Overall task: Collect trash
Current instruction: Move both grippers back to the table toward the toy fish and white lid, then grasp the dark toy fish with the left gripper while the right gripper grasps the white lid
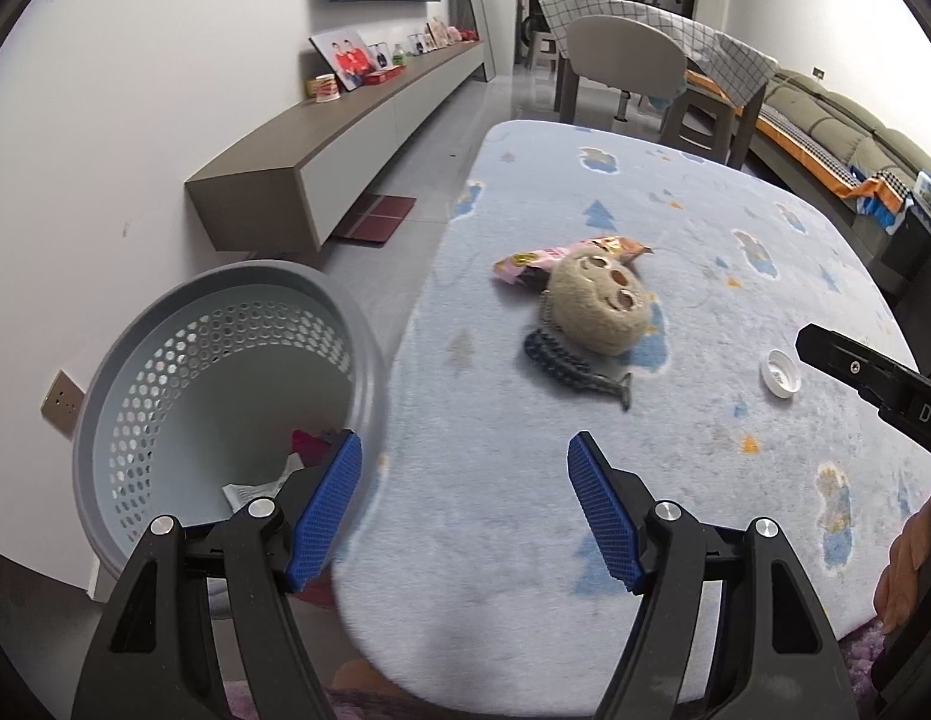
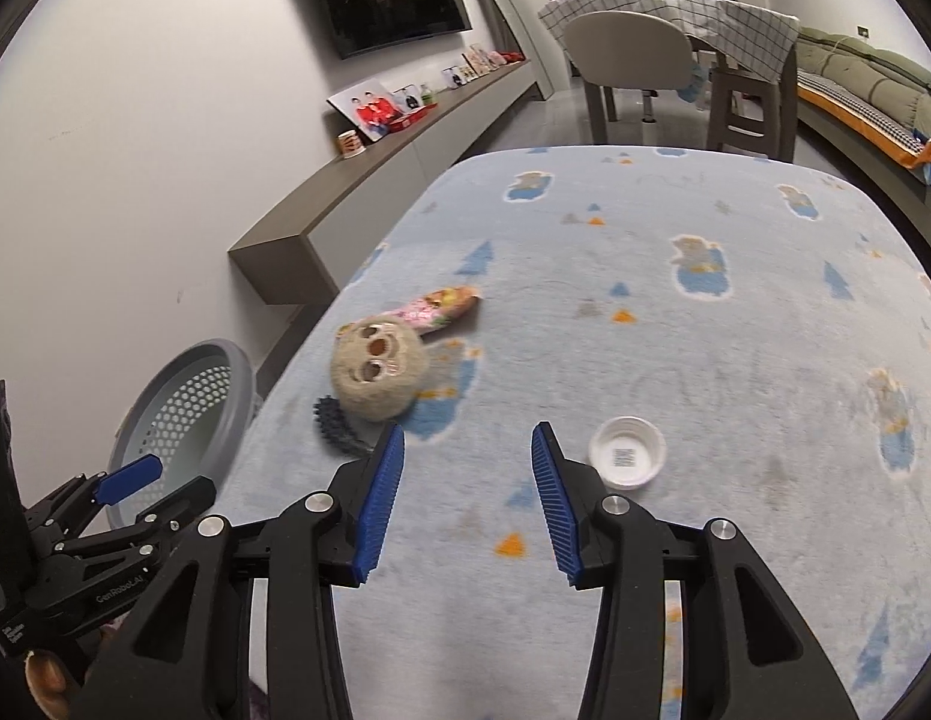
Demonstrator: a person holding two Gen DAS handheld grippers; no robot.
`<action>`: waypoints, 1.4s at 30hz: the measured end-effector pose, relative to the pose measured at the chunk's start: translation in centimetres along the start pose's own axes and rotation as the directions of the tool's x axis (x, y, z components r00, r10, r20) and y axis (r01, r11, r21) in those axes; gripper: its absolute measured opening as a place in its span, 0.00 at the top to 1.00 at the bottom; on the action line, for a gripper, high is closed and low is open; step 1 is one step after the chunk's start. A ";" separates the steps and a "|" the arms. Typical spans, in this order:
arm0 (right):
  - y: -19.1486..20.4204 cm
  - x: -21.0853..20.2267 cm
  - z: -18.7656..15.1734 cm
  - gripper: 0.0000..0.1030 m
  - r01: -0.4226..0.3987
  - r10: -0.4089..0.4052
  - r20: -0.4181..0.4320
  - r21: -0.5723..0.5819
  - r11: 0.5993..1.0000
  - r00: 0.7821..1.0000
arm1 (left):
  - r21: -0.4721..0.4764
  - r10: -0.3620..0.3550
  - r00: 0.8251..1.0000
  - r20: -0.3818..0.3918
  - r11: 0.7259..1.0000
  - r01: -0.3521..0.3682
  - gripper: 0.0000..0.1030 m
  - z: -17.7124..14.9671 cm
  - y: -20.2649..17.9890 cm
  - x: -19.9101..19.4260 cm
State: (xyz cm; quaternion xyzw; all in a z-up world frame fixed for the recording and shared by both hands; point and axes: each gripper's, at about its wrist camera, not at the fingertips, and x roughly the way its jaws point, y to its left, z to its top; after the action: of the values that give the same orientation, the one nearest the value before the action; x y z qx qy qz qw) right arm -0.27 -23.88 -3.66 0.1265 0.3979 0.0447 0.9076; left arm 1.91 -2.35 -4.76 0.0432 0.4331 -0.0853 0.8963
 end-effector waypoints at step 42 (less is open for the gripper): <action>-5.7 6.5 -1.2 0.59 0.187 -0.188 -0.138 -0.022 0.982 0.972 | -0.029 0.059 0.996 -0.063 0.998 -0.061 0.24 1.0 -3.5 5.1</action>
State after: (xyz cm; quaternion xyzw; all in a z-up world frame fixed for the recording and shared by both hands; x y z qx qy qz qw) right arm 3.13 -27.96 -10.56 0.0808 0.4701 -0.0308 0.8784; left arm 5.10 -6.53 -8.14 0.0451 0.4605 -0.0503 0.8851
